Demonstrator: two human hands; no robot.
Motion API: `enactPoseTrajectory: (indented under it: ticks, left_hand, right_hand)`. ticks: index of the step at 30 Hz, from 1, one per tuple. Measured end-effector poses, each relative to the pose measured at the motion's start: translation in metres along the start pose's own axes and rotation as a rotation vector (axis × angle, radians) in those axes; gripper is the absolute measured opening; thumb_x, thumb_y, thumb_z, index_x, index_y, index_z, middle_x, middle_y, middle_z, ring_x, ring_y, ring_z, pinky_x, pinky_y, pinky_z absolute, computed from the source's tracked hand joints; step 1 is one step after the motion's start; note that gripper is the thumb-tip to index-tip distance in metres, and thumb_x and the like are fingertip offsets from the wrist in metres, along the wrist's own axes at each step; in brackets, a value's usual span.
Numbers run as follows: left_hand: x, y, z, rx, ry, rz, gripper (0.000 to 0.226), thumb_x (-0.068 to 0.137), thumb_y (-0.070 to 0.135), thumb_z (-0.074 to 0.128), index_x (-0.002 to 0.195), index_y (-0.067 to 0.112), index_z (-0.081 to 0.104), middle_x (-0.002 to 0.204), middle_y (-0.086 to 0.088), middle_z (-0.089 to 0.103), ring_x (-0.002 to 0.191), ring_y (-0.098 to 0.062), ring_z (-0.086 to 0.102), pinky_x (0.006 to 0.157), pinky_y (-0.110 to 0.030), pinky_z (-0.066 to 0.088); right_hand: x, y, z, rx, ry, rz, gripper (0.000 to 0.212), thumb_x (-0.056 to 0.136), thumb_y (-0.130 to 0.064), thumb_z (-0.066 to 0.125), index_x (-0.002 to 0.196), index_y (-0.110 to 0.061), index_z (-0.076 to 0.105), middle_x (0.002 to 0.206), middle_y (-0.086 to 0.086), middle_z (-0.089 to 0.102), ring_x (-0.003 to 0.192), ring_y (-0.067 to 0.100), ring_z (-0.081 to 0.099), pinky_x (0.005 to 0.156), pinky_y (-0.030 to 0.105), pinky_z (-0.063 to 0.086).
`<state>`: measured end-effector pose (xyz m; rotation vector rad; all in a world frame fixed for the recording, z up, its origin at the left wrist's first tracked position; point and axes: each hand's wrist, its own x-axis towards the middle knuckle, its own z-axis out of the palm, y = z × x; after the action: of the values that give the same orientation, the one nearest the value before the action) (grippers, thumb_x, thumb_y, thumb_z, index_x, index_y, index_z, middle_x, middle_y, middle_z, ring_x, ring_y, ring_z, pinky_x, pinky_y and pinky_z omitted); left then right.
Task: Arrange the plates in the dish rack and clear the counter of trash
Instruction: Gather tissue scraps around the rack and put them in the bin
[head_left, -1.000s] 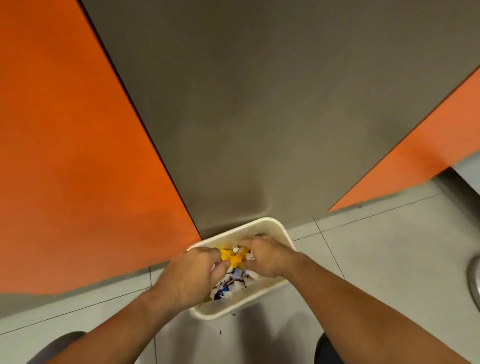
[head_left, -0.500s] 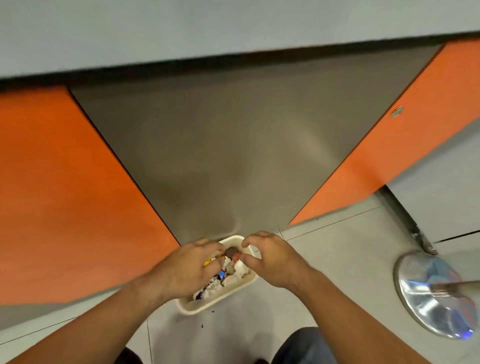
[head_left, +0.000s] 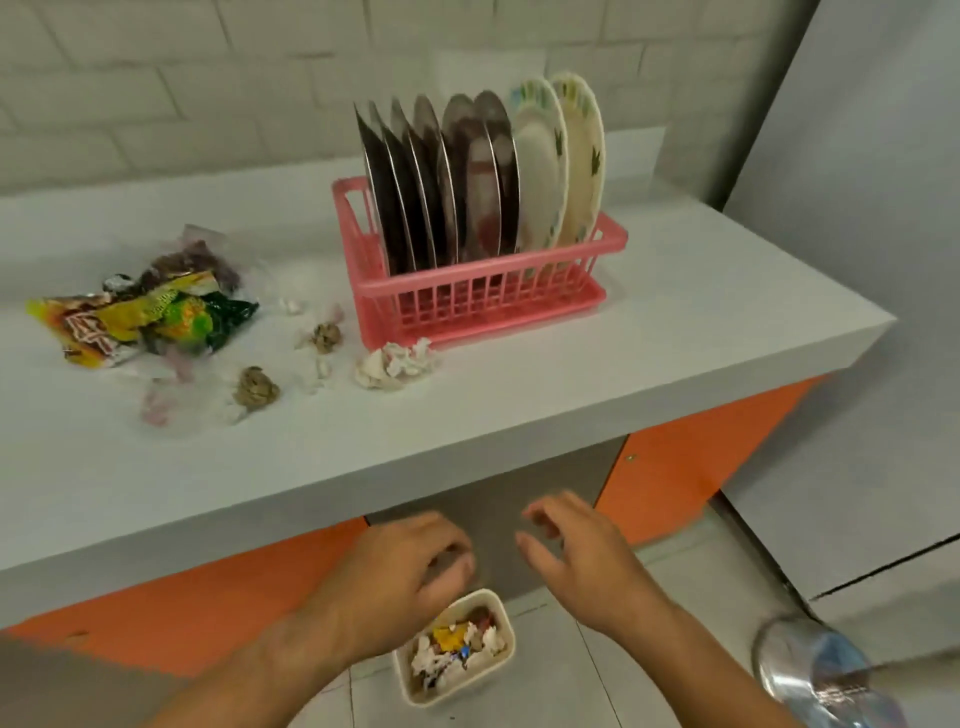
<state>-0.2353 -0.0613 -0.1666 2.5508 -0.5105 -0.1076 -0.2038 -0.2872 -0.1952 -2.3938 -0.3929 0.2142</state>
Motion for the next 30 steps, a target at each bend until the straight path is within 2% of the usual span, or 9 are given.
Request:
enactPoseTrajectory:
  ticks: [4,8,14,17,21,23,25,27,30]
  left_hand:
    - [0.006,0.003,-0.030,-0.052,0.161,-0.049,0.034,0.085,0.055,0.043,0.097,0.032,0.066,0.089,0.021,0.062,0.083,0.003,0.057,0.073,-0.019,0.048]
    - [0.001,-0.007,-0.036,-0.055,0.196,-0.104,0.015,0.092,0.042,0.053,0.099,0.035,0.065,0.091,0.025,0.060,0.086,0.004,0.056,0.075,-0.018,0.048]
    - [0.015,-0.048,-0.073,-0.026,0.279,-0.153,0.017,0.093,0.045,0.050,0.105,0.038,0.061,0.098,0.028,0.058,0.088,0.001,0.057,0.074,-0.015,0.046]
    - [0.035,-0.079,-0.094,-0.011,0.333,-0.108,0.023,0.092,0.045,0.049,0.105,0.033,0.065,0.098,0.025,0.059,0.087,0.000,0.057,0.075,-0.020,0.049]
    - [0.061,-0.116,-0.118,0.036,0.317,-0.037,0.029,0.092,0.044,0.048,0.109,0.029,0.066,0.098,0.022,0.058,0.092,0.002,0.052,0.079,-0.017,0.042]
    - [0.073,-0.130,-0.127,0.055,0.296,0.001,0.039,0.088,0.051,0.040,0.109,0.029,0.065,0.101,0.020,0.060,0.094,0.002,0.050,0.079,-0.015,0.038]
    - [0.086,-0.140,-0.131,0.059,0.262,0.028,0.034,0.090,0.048,0.043,0.110,0.030,0.063,0.104,0.019,0.058,0.097,0.001,0.049,0.079,-0.016,0.038]
    - [0.097,-0.143,-0.132,0.048,0.225,0.061,0.027,0.093,0.043,0.048,0.115,0.032,0.059,0.109,0.019,0.054,0.103,-0.003,0.050,0.084,-0.021,0.042]
    - [0.115,-0.135,-0.129,0.026,0.143,0.121,0.036,0.092,0.044,0.049,0.127,0.033,0.051,0.121,0.017,0.048,0.111,-0.007,0.045,0.091,-0.025,0.042]
  right_hand:
    - [0.015,-0.023,-0.023,0.025,0.092,-0.047,0.026,0.093,-0.041,0.056,0.115,-0.027,0.059,0.105,-0.017,0.051,0.090,-0.008,0.048,0.074,0.007,0.038]
    - [0.028,-0.038,-0.023,0.050,0.108,-0.034,0.027,0.093,-0.041,0.057,0.115,-0.027,0.058,0.108,-0.017,0.053,0.091,-0.005,0.051,0.074,0.009,0.042]
    - [0.093,-0.073,-0.017,0.063,0.159,0.036,0.026,0.091,-0.048,0.056,0.107,-0.027,0.058,0.106,-0.014,0.056,0.092,0.002,0.053,0.075,0.014,0.041]
    - [0.137,-0.099,-0.008,0.066,0.233,0.094,0.034,0.089,-0.048,0.060,0.113,-0.023,0.054,0.109,-0.013,0.051,0.100,0.006,0.050,0.083,0.019,0.040]
    - [0.186,-0.126,0.009,0.160,0.269,0.247,0.044,0.075,-0.049,0.073,0.102,-0.027,0.046,0.099,-0.010,0.057,0.083,0.006,0.056,0.065,0.022,0.045]
    - [0.201,-0.129,0.018,0.113,0.279,0.299,0.051,0.068,-0.054,0.074,0.100,-0.028,0.043,0.095,-0.009,0.058,0.080,0.010,0.059,0.069,0.030,0.052]
    - [0.208,-0.130,0.025,0.043,0.291,0.338,0.053,0.065,-0.057,0.071,0.099,-0.031,0.041,0.093,-0.007,0.058,0.081,0.016,0.060,0.071,0.036,0.053]
    - [0.209,-0.131,0.028,-0.021,0.273,0.357,0.046,0.070,-0.053,0.069,0.098,-0.032,0.040,0.091,-0.005,0.058,0.082,0.019,0.059,0.070,0.035,0.051]
    - [0.209,-0.129,0.030,-0.100,0.263,0.336,0.019,0.085,-0.030,0.058,0.093,-0.026,0.042,0.089,-0.001,0.059,0.080,0.020,0.057,0.070,0.037,0.051]
